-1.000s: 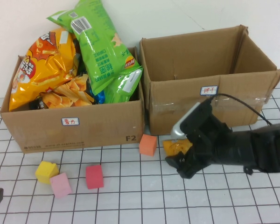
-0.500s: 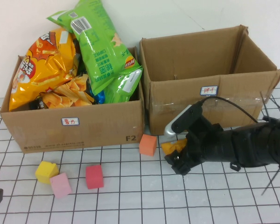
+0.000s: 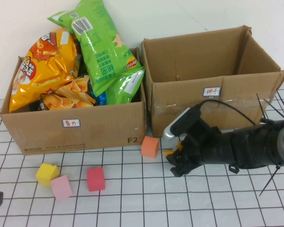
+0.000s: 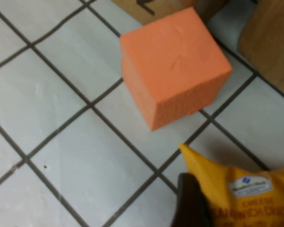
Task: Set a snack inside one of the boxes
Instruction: Pick up the biscuit, then place the biscuit in the biscuit box
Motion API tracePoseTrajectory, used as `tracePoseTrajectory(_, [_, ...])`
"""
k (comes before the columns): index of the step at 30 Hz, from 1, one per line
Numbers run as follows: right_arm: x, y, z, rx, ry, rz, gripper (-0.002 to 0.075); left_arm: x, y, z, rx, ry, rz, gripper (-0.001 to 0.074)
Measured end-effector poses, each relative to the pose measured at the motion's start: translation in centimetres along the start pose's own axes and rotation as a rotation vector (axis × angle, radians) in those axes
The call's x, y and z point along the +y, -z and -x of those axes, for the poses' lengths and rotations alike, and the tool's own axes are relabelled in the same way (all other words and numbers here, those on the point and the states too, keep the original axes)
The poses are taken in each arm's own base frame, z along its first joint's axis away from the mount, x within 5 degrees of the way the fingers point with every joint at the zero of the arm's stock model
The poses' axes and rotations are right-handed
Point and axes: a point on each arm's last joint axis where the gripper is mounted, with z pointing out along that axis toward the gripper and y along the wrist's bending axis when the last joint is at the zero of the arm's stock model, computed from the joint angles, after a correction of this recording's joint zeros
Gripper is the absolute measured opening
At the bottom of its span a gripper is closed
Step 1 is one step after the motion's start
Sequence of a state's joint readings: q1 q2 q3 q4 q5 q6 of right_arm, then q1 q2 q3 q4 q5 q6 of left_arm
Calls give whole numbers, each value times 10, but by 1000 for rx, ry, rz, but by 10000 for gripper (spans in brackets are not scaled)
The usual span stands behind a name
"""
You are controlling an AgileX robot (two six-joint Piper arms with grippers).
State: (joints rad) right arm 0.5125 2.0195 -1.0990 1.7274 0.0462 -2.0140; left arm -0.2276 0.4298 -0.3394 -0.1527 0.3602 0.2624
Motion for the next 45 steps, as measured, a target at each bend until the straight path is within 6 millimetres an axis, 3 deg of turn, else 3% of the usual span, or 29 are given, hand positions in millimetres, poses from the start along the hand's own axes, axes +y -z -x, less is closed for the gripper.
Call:
tracePoseTrajectory(7, [1,11,4,-23,-6,5,444,0,0,-1,6,0,-2,-1])
tracePoseTrajectory(17, [20,66,2,-101,-120,118,443,0,0,0,-5,-2,1,-1])
tracePoseTrajectory(23, [17,137,51,-345,-143,101,443,0,-1,-1,-1,-2,1,-1])
tracePoseTrajectory(27, [-1,191,97,-527,-81,-67,442,0,-1,-1,-2,0,1,-1])
tracePoseTrajectory(30, [-18,209,126,-591,-73,-207,442,0,-1,0,-10,4,4,-1])
tracePoseTrajectory(32, [-29,206,140,-607,-84,-254,442,0,-1,1,-21,19,6,-1])
tracePoseTrajectory(35, [-41,184,158,-602,-94,-288,447,1,-1,1,-30,42,8,-1])
tracePoseTrajectory(40, [-53,125,158,-514,-111,-301,551,1,-1,1,-31,54,8,-1])
tracePoseTrajectory(45, [-54,124,159,-515,-116,-304,578,1,-1,1,-31,61,8,-1])
